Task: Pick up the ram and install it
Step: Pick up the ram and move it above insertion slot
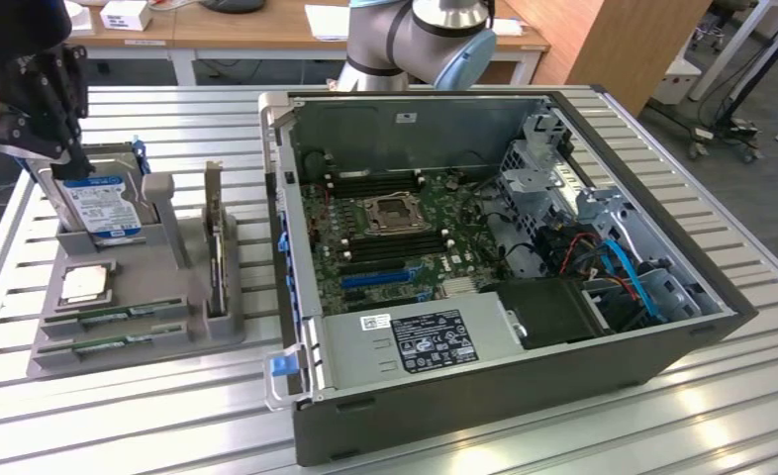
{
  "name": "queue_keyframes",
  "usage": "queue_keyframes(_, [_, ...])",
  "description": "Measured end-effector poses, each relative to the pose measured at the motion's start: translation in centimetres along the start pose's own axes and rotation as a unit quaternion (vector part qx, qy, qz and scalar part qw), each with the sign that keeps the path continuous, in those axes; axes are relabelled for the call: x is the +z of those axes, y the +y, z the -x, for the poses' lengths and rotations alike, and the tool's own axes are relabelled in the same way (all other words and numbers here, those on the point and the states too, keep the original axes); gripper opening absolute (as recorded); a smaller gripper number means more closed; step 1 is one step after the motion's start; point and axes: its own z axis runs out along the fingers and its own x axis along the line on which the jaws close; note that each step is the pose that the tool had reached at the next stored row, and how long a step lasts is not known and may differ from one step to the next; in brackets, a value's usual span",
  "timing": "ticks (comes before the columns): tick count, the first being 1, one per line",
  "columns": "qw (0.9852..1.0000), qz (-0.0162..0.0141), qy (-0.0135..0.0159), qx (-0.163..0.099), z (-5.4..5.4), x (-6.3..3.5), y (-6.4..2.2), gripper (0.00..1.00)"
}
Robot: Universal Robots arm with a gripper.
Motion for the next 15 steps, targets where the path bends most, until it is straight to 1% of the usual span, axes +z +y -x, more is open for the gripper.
queue_keyframes(3, [0.9997,0.0002,0.0009,-0.023,0.00,0.02,0.00,0.10])
queue_keyframes(6, [0.9988,0.0005,0.0020,-0.049,0.00,0.03,0.00,0.10])
queue_keyframes(9, [0.9973,0.0008,0.0029,-0.073,0.00,0.04,0.00,0.10])
queue_keyframes(12, [0.9953,0.0011,0.0039,-0.097,0.00,0.05,0.00,0.10])
queue_keyframes(13, [0.9947,0.0013,0.0042,-0.102,0.00,0.06,0.00,0.10])
queue_keyframes(15, [0.9942,0.0018,0.0048,-0.108,0.00,0.07,0.00,0.10])
